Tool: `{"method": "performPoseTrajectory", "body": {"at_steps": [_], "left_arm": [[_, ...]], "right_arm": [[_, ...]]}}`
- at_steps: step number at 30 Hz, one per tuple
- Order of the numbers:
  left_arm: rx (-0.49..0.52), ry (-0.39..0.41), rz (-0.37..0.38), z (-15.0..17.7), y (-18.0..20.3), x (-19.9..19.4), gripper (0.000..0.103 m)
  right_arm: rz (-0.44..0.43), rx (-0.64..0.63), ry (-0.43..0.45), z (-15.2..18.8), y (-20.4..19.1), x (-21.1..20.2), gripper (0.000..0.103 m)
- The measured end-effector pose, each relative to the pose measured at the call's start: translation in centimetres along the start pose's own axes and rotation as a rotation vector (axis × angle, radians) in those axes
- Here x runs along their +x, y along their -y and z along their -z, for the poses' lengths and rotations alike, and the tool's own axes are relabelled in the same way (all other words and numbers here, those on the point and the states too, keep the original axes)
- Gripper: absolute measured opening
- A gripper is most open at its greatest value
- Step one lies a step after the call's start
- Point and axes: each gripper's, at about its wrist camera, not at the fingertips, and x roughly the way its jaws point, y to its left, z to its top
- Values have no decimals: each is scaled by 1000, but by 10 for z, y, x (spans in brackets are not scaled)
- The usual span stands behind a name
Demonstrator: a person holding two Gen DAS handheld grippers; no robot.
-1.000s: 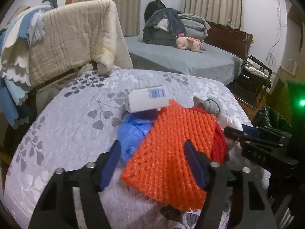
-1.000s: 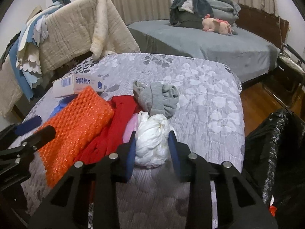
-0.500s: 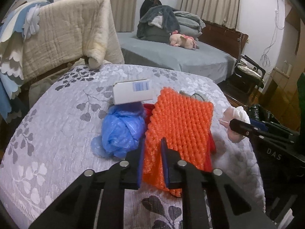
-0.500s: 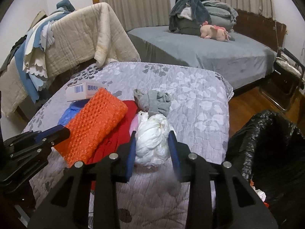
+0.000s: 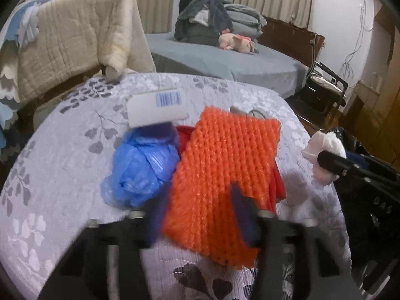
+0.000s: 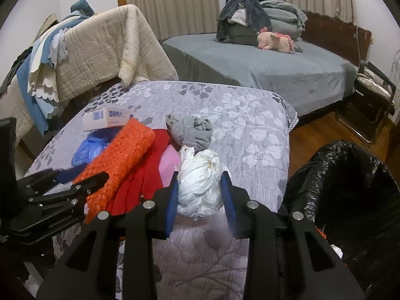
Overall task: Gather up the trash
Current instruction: 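Grasp the white plastic bag with the right tool while the left tool grasps orange mesh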
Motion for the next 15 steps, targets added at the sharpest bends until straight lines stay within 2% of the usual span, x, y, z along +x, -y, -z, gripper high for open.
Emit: {"method": "performPoseTrajectory", "body": {"at_steps": [1,2,15], "left_arm": [[3,-4,-2,1,0,1,16],[2,-5,-1,1,0,1,13],[-18,89,21,-12,2,-39,12]], "right_arm": [[1,1,1,0,1,0,32],[1,2,1,0,2,-1,32],[4,12,38,-4,9,-20,32]]}}
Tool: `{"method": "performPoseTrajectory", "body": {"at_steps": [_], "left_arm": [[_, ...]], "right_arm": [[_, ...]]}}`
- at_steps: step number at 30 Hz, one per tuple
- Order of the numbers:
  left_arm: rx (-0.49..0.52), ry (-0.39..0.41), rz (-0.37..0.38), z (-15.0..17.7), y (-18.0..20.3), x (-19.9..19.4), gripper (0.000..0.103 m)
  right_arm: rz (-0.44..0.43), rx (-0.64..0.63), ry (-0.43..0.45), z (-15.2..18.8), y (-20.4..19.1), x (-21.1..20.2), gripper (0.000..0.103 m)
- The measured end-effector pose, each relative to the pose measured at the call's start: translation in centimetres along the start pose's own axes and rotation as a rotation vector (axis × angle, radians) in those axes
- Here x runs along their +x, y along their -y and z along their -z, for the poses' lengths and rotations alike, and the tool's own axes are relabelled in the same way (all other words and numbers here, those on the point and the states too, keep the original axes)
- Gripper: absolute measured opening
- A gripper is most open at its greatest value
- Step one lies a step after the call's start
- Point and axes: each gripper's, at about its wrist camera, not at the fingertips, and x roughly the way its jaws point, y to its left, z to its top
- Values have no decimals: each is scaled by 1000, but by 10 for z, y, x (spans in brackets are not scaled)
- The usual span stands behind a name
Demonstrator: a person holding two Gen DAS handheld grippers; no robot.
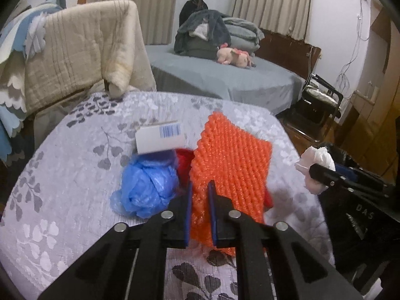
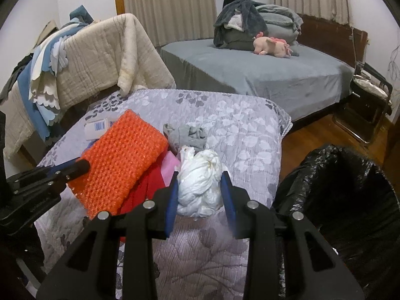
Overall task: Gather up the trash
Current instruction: 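Grasp the white plastic bag with the right tool while the left tool grasps orange mesh, then carry the orange mesh and white bag over the black bin and open both tools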
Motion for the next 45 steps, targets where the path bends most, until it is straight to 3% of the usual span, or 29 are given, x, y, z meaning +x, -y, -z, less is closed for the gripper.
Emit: {"method": "performPoseTrajectory", "body": {"at_steps": [25,45], "left_arm": [[93,97,106,-32,73,-38,12],[230,82,251,-33,164,-37,12]], "right_arm": [[49,42,147,-17,34,-87,32],[241,170,201,10,121,-152,32]]}}
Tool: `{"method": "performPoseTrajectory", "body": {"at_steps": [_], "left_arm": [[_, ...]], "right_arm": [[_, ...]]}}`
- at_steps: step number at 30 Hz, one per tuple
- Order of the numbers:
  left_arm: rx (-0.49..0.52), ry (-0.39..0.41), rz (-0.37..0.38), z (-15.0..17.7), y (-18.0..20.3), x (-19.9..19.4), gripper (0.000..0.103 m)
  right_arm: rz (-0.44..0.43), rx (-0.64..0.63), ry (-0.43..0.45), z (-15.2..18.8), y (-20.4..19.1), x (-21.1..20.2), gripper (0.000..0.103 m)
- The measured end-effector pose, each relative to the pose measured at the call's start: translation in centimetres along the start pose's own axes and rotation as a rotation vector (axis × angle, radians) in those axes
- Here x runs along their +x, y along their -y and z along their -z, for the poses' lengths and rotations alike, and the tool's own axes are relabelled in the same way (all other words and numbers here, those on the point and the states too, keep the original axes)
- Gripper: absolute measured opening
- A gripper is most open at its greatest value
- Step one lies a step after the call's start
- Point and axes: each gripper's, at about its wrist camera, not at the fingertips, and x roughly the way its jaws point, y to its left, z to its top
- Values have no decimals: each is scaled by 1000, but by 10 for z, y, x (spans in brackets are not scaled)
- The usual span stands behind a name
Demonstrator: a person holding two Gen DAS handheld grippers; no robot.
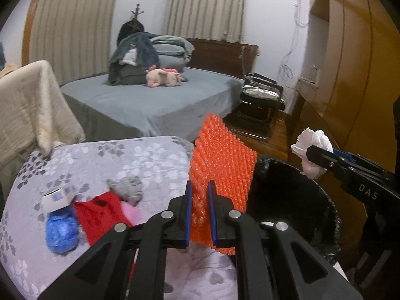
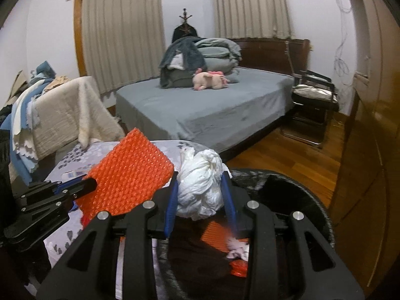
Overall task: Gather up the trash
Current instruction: 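Carry the orange mesh and white bag over the black bin and open both tools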
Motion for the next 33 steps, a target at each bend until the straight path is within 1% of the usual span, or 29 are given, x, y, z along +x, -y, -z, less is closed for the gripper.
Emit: {"method": "performPoseTrajectory", "body": {"at_steps": [10,16,22,25,26,27,28,29,30,31,32,33], "left_arm": [[52,-32,82,-8,52,32,12],[102,-50,112,-7,84,54,12],[136,-72,138,-3,104,73,12],[148,-86,159,-4,111,81,13],[149,-90,162,-4,113,83,13],[146,-92,164,-4,113,85,18],[141,-100,171,-4,113,87,27],[139,-104,172,-4,113,87,33],[137,-103,169,-4,112,87,45],[133,-98,166,-4,110,86,48],[132,-96,164,-4,109,84,49],[131,-95,160,-4,108,83,52]], "right_arm": [[86,42,-5,13,44,-6,32],[138,75,-31,27,75,-1,32],[171,100,-56,39,93,4,33],[186,102,-67,44,98,7,37],[187,102,-71,44,99,8,40],[191,103,-72,44,99,9,44],[195,103,-72,46,101,9,48],[198,105,-72,47,102,9,54],[200,106,-72,48,103,9,57],[201,106,-72,48,103,10,59],[202,107,-69,49,103,9,63],[204,108,-67,49,103,9,68]]}}
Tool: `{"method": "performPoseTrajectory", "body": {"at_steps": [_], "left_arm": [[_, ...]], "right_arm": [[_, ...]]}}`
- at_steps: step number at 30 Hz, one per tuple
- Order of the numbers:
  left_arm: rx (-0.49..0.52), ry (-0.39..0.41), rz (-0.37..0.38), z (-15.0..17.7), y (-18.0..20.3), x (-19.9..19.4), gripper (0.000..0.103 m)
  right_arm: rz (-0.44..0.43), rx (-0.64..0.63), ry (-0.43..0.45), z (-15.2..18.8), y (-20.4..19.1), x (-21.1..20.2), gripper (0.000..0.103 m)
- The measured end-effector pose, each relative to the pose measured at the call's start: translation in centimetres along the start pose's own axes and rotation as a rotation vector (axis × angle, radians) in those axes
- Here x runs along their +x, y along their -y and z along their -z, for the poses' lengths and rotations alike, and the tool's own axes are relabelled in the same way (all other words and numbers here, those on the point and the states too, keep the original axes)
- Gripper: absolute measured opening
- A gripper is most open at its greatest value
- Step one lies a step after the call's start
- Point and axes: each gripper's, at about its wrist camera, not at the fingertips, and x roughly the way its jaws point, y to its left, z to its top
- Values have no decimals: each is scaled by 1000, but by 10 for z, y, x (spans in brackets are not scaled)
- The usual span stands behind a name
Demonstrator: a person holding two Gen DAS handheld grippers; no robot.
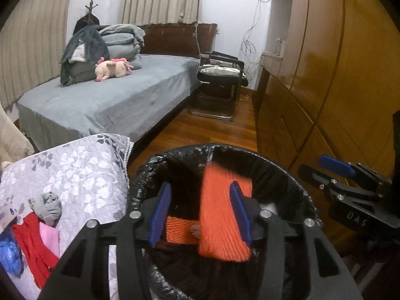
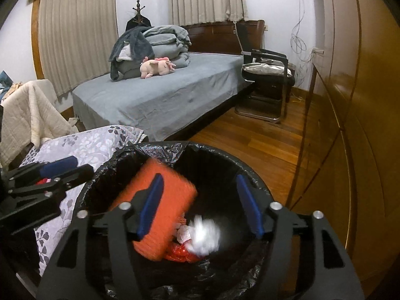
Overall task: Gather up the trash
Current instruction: 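Carry the orange mesh and white bag over the black bin and open both tools, then grasp the white medicine box with the left tool while the right tool grasps the grey sock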
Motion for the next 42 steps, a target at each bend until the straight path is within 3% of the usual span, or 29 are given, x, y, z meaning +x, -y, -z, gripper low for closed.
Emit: {"method": "performPoseTrajectory", "body": {"at_steps": [4,6,10,18,31,42], "left_arm": [[-15,15,-36,2,-10,-10,70],[-22,27,-66,3,-16,-18,81],[-36,49,-104,7,-30,-37,91],[-90,82,-178,22,-67,-79,94],[-206,134,-412,52,-161,-138,94],[-290,106,-559,64,-241,-138,94]], "right_arm": [[10,6,19,1,-2,-5,91],[2,6,21,-1,-6,-8,95],[-26,20,17,-5,-15,-13,97],[-96,-41,47,-18,-62,-20,98],[-234,-166,55,-38,-167,1,98],[-300,-207,34,-44,-247,53,98]]}}
